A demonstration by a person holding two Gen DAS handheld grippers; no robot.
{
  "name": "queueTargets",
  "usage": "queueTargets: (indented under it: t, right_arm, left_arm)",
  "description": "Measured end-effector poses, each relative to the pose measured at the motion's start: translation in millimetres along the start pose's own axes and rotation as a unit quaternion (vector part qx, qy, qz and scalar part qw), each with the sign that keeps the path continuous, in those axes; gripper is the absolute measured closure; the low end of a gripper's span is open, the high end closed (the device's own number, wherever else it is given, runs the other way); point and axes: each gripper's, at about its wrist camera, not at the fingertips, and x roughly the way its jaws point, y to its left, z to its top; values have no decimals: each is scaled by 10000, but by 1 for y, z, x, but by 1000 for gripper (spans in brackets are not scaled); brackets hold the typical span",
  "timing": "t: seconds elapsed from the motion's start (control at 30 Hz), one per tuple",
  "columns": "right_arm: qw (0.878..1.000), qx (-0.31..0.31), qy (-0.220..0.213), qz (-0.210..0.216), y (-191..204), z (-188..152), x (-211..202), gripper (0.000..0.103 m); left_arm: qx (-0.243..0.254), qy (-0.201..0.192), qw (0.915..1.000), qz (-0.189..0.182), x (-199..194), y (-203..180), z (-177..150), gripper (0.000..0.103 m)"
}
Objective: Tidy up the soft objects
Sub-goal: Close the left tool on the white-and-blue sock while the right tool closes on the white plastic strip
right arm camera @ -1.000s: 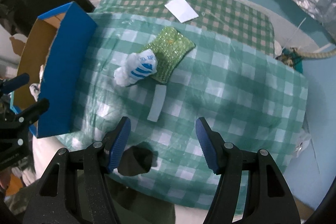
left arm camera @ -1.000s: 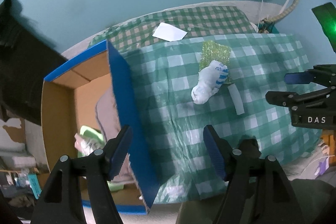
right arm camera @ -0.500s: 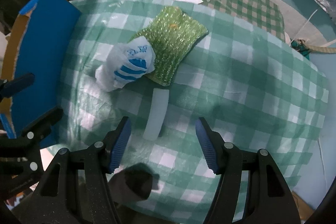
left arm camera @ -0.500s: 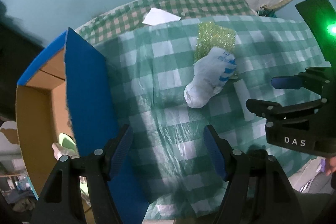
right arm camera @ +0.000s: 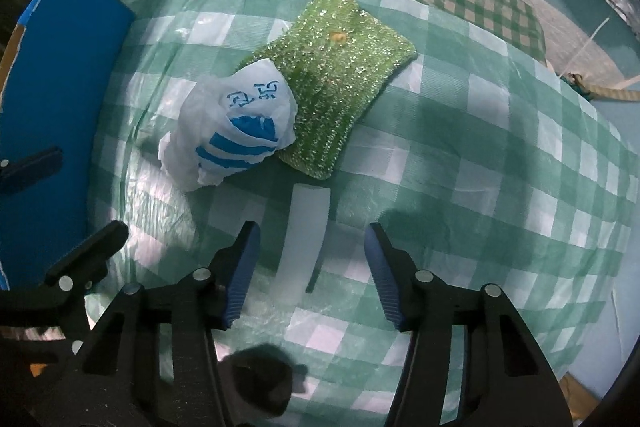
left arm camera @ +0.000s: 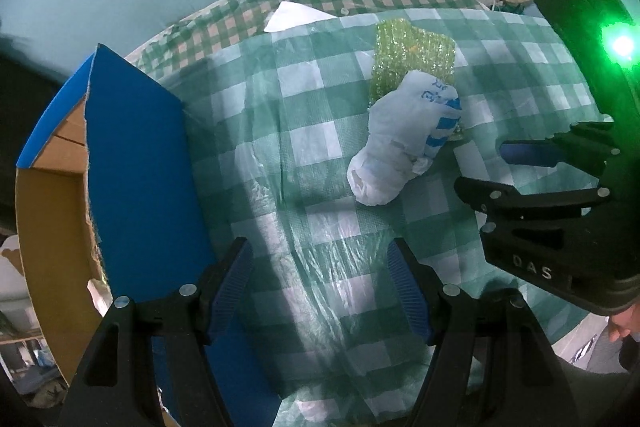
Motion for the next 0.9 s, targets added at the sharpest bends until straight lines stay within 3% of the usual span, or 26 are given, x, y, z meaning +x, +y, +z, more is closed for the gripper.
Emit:
queueTargets:
  t: [0.13, 0.2, 0.3, 0.43, 0.9]
  right_arm:
    - [10000, 47, 68, 21, 3, -1, 5, 61]
    - [9999, -8, 111, -15, 5, -2, 8, 74]
    - [9999, -116, 103, -54, 8, -6, 7, 85]
    - [9998, -164, 117, 30, 5, -7, 3, 89]
    - [9996, 234, -13, 140, -40, -7, -14, 89]
  left_arm:
    - [1, 15, 10000, 21, 1, 0, 1, 32]
    - [-11, 25, 10000, 12, 0, 0, 2, 32]
    - [-14, 40, 10000, -3, 1, -2, 5, 30]
    - [52, 14, 10000, -23, 3, -8, 10, 28]
    - [467, -61, 9989, -45, 34, -32, 29, 25]
